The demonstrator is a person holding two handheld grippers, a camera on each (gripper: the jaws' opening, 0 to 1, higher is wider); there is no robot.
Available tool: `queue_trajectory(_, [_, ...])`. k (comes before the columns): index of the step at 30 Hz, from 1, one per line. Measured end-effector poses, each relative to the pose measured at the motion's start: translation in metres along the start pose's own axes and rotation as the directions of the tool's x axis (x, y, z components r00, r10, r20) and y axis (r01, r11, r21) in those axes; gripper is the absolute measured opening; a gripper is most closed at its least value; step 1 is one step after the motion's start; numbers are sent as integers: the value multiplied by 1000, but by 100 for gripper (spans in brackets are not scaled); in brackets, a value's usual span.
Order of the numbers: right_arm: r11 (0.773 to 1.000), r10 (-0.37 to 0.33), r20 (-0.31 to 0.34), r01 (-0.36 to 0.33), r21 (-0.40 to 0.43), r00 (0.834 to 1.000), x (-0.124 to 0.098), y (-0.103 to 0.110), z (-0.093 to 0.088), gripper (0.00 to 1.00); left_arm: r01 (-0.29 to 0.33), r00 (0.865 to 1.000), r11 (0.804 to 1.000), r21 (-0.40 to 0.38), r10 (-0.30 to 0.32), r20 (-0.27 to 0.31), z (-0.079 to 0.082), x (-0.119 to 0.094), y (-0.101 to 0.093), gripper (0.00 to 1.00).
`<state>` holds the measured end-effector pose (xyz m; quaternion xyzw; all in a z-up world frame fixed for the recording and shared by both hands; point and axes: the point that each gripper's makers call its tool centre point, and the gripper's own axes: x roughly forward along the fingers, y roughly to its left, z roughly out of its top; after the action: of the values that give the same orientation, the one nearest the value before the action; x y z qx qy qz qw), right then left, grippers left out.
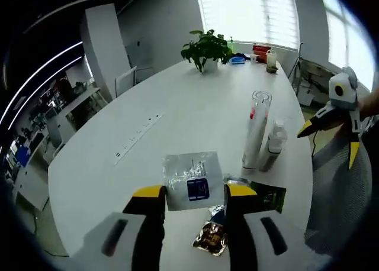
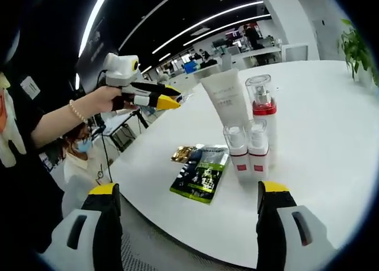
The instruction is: Arrange the skincare products in the storage area until every visible bottle or jar stands upright without overlapping.
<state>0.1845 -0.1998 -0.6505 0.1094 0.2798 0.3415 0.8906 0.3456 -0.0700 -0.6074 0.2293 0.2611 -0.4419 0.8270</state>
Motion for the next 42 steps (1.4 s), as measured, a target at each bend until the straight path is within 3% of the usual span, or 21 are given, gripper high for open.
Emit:
queue_trajectory(5, [1000, 11, 0, -11, -14, 1000, 1, 1, -1, 95, 11, 1000, 999, 39, -10, -19, -7, -13, -20, 37])
queue_trajectory(18, [999, 43, 3, -43, -32, 999, 3, 5, 0, 90, 42, 997, 989, 141, -31, -75, -22, -30, -42, 37])
queue_trajectory(24, [992, 87, -34, -89, -85, 996, 13, 21, 0, 86, 68, 996, 982, 173, -57, -70, -21, -38, -58, 37])
queue_trajectory(29, [991, 122, -24, -123, -60, 992, 17, 32, 4, 85, 78, 995, 979, 188, -66, -72, -23, -45, -69, 37])
queue_trajectory(32, [987, 151, -21, -152, -56, 988, 23, 40, 10, 83, 89, 994, 974, 209, -73, -85, -27, -49, -75, 37])
queue_trajectory(37, [975, 220, 25, -220, -11, 975, 32, 55, 32, 70, 106, 990, 962, 253, -80, -113, -34, -54, -86, 37])
queue_trajectory(42, [965, 258, 62, -260, 24, 964, 41, 66, 45, 67, 132, 987, 954, 268, -101, -128, -38, -59, -97, 37])
